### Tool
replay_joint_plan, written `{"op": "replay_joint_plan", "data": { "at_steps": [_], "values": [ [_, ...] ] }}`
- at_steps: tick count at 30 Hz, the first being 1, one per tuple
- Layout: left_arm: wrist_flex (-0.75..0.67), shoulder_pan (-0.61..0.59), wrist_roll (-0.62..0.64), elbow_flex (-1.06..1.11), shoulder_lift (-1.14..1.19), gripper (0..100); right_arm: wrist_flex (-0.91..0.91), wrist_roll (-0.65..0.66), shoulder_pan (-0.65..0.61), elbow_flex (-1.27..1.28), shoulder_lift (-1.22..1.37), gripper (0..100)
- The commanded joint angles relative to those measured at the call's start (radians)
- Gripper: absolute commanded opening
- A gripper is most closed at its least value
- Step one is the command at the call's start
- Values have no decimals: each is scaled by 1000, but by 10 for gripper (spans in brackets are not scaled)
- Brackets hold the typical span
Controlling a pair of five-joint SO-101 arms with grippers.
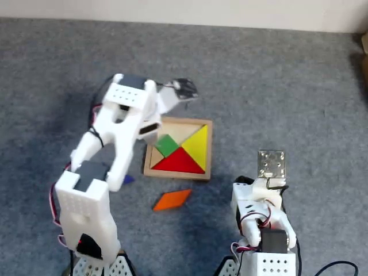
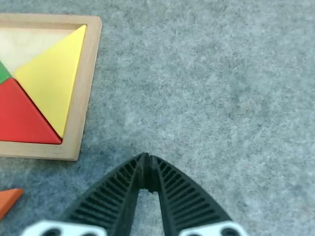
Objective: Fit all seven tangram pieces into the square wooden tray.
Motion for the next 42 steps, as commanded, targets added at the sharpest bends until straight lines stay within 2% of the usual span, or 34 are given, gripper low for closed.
{"op": "replay_joint_plan", "data": {
  "at_steps": [1,7,16,18,23,28,32,38,42],
  "values": [
    [11,85,-101,-64,-61,104,-31,-9,15,104,-4,5],
    [5,154,-199,-74,-59,107,-31,-9,15,104,-4,5],
    [-75,209,-198,-85,18,110,-31,-9,15,104,-4,5],
    [-69,209,-193,-120,33,121,-31,-9,15,104,-4,5],
    [-68,188,-153,-186,85,255,-31,-9,15,104,-4,5],
    [-58,171,-117,-220,90,263,-31,-9,15,104,-4,5],
    [21,171,-114,-282,90,262,-31,-9,15,104,-4,5],
    [32,154,44,-394,99,262,-31,-9,15,104,-4,5],
    [-12,147,187,-380,102,262,-31,-9,15,104,-4,5]
  ]
}}
